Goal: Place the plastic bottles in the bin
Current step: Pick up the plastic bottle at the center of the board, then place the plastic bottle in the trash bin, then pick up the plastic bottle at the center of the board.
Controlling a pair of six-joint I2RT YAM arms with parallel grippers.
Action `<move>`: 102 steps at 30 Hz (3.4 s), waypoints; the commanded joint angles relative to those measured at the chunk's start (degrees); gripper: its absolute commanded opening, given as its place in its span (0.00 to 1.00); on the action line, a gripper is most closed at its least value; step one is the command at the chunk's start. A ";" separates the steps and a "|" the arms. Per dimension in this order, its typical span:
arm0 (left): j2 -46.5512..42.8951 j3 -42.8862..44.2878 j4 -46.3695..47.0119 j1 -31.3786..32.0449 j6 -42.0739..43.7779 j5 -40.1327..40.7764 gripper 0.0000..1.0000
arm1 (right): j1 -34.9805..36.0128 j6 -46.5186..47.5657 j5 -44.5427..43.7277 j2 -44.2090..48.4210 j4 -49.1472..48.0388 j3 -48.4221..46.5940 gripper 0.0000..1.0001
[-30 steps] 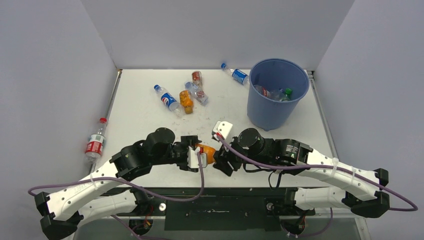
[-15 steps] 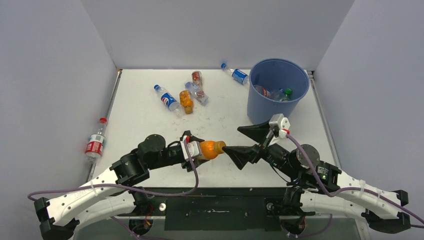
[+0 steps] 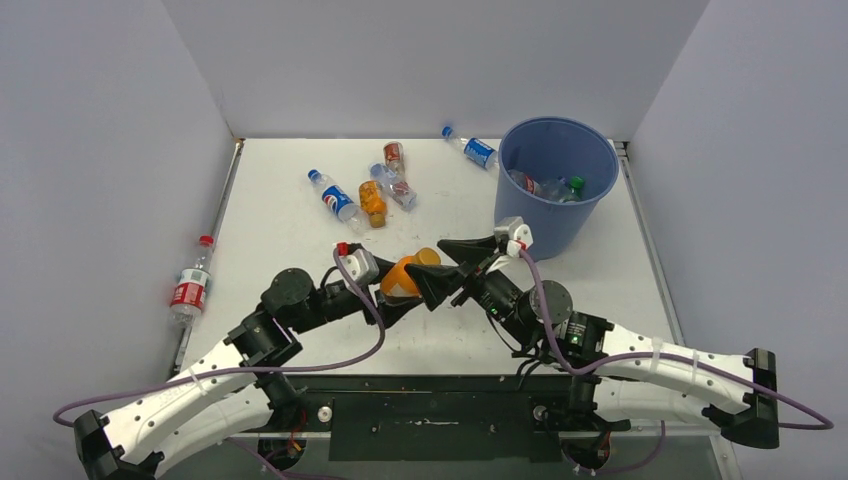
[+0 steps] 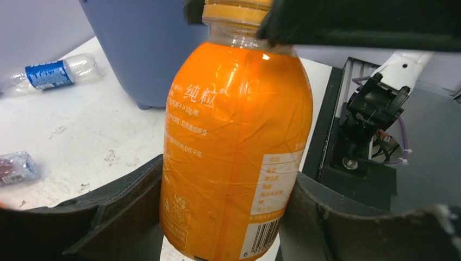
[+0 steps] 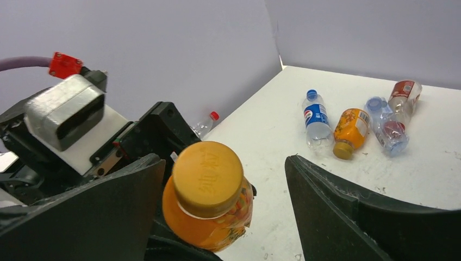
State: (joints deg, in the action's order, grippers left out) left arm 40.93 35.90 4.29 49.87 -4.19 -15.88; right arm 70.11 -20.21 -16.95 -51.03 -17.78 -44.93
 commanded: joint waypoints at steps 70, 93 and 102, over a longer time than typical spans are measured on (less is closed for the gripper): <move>3.15 2.16 -3.08 -6.61 2.78 60.83 0.96 | -41.40 -7.21 13.11 -7.46 8.39 -15.35 0.92; 34.63 25.17 -24.54 -44.62 -19.50 42.75 0.96 | -16.01 -10.71 13.51 -13.92 -7.12 14.01 0.93; 58.54 43.66 -21.63 -43.38 -34.20 25.65 0.96 | -15.10 -8.59 12.99 -11.37 -3.44 16.25 0.93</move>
State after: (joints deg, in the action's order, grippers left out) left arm 93.65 73.54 -21.61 7.42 -29.61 18.85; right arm 54.28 -29.82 -2.63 -65.36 -19.57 -29.39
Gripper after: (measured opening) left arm 0.962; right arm 0.928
